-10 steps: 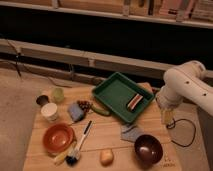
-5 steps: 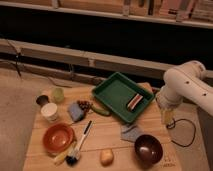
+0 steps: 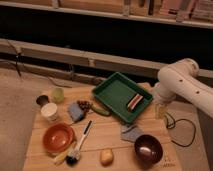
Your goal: Place eraser in plastic cup
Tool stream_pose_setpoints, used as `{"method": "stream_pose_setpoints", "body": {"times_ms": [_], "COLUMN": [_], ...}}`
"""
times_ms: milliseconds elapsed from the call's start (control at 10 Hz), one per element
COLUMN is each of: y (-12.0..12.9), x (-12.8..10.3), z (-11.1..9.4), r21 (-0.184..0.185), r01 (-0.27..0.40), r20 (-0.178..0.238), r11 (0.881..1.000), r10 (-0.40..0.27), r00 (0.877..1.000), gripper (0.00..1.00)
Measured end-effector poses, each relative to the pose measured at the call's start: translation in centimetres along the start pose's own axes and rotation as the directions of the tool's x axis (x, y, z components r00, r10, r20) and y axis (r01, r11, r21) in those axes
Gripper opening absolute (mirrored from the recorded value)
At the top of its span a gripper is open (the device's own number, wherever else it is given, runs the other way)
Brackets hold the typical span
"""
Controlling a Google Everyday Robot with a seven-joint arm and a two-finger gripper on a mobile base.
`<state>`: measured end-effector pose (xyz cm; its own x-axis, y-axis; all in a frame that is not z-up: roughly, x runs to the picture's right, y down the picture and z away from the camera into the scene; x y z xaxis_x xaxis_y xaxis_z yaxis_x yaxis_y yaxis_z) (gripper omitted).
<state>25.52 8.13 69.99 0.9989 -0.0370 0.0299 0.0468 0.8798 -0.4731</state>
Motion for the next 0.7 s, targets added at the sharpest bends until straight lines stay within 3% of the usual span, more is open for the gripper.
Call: {"method": "stream_pose_setpoints", "body": {"times_ms": [200, 700], "y": [-0.1, -2.9], "x": [0.1, -2.2], "z": [0.0, 2.2], "r21": [0.01, 0.071], "r01": [0.008, 0.044], "r20": [0.004, 0.079], "r11": [1.0, 0.996], "r10": [-0.008, -0.05], "r00": [1.0, 0.996], "gripper": [0.8, 0.8]}}
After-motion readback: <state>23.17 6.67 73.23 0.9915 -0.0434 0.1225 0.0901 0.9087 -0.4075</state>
